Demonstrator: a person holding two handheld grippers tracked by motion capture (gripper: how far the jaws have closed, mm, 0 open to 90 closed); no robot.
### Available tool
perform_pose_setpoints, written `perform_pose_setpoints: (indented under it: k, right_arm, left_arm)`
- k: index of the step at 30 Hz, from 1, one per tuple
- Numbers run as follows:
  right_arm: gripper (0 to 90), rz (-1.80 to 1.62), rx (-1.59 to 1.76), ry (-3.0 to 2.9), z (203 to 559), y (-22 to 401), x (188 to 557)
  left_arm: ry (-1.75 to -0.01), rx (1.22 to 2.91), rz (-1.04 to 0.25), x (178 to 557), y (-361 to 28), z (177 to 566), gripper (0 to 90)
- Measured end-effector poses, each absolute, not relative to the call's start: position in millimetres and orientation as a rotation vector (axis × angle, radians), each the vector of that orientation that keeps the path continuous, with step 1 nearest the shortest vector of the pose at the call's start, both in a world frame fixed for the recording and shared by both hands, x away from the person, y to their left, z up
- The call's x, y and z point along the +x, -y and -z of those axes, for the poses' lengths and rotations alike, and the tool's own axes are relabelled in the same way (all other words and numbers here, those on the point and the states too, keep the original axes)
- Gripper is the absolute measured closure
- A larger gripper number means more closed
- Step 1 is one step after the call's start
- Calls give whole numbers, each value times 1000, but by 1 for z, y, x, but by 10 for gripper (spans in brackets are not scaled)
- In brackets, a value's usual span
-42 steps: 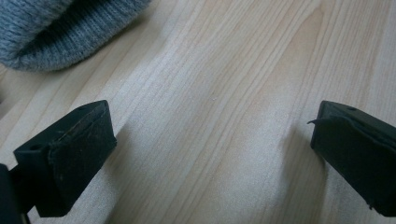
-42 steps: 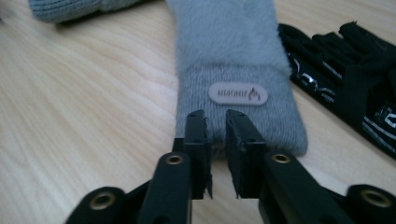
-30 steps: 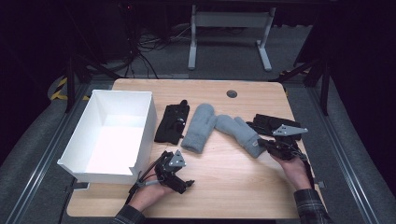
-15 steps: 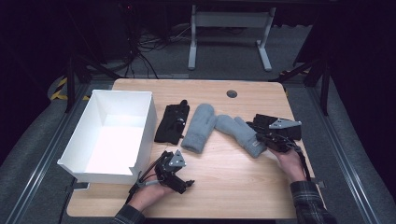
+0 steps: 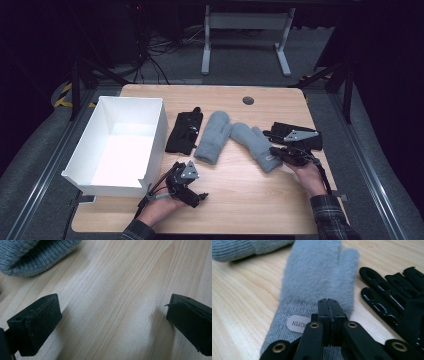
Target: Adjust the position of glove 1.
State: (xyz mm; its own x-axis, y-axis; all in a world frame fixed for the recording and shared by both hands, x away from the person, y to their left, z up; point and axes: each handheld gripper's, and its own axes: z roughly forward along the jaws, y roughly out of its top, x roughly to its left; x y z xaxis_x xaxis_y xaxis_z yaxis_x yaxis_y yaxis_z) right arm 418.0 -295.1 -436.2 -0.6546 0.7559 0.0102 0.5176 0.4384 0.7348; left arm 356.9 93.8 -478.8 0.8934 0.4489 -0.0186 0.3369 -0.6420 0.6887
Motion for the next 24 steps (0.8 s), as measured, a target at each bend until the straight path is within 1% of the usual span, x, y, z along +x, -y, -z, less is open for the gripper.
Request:
perform_pose_setpoints:
  k: [24]
  right_arm:
    - [900, -1092, 900, -2562, 436, 254, 388]
  left_arm:
    - [-566, 2322, -193, 357, -94, 479, 0]
